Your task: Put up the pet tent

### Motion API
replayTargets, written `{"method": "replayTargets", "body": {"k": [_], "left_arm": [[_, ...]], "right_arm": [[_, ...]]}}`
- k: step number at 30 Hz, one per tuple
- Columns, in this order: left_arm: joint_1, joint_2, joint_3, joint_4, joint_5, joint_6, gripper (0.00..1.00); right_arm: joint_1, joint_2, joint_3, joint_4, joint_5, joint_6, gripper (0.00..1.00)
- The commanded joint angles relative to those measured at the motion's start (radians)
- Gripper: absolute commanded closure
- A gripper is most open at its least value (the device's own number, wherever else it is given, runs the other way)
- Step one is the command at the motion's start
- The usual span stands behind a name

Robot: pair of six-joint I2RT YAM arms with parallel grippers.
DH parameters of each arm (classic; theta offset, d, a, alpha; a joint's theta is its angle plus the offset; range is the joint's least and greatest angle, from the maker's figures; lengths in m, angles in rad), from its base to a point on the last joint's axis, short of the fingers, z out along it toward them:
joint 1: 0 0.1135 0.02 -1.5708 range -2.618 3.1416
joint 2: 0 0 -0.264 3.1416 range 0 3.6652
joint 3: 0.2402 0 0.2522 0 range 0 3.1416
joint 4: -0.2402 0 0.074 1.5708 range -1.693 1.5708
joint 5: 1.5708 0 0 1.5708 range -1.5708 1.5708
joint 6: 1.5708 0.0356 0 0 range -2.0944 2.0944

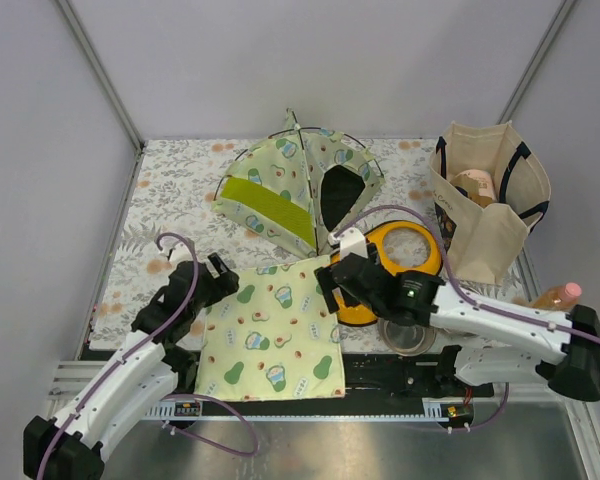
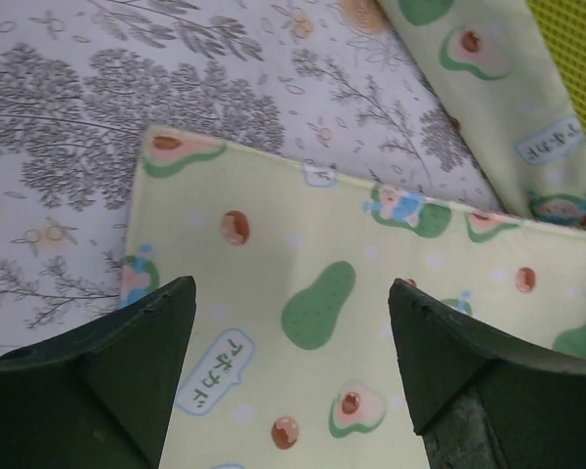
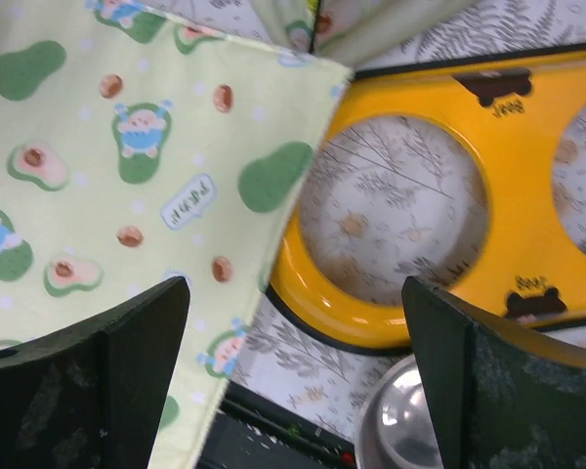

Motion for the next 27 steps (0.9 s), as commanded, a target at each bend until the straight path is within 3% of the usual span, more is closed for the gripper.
{"method": "replayTargets", "body": {"k": [1, 8, 15, 22, 27], "left_arm": [[0.001, -0.003, 0.009, -0.051, -0.222, -0.081, 0.17], [0.0, 0.077, 0.033, -0.232, -0.27, -0.229, 0.11], [-0.051, 0.101, -0.008, -0.244, -0.29, -0.372, 0.06], [-0.066, 0.25, -0.042, -0.099, -0.1, -0.348, 0.08], [-0.078, 0.244, -0.114, 0.075, 0.034, -0.351, 0.23]], "right_arm": [[-0.004, 0.167, 0.11, 0.16, -0.054, 0.034, 0.0], [0.039, 0.274, 0.032, 0.294, -0.057, 0.304, 0.01], [0.097, 0.457, 0.008, 0.373, -0.118, 0.459, 0.01], [0.097, 0.609, -0.011, 0.487, -0.204, 0.466, 0.0], [0.097, 0.658, -0.055, 0.675, -0.362, 0.486, 0.0]]}}
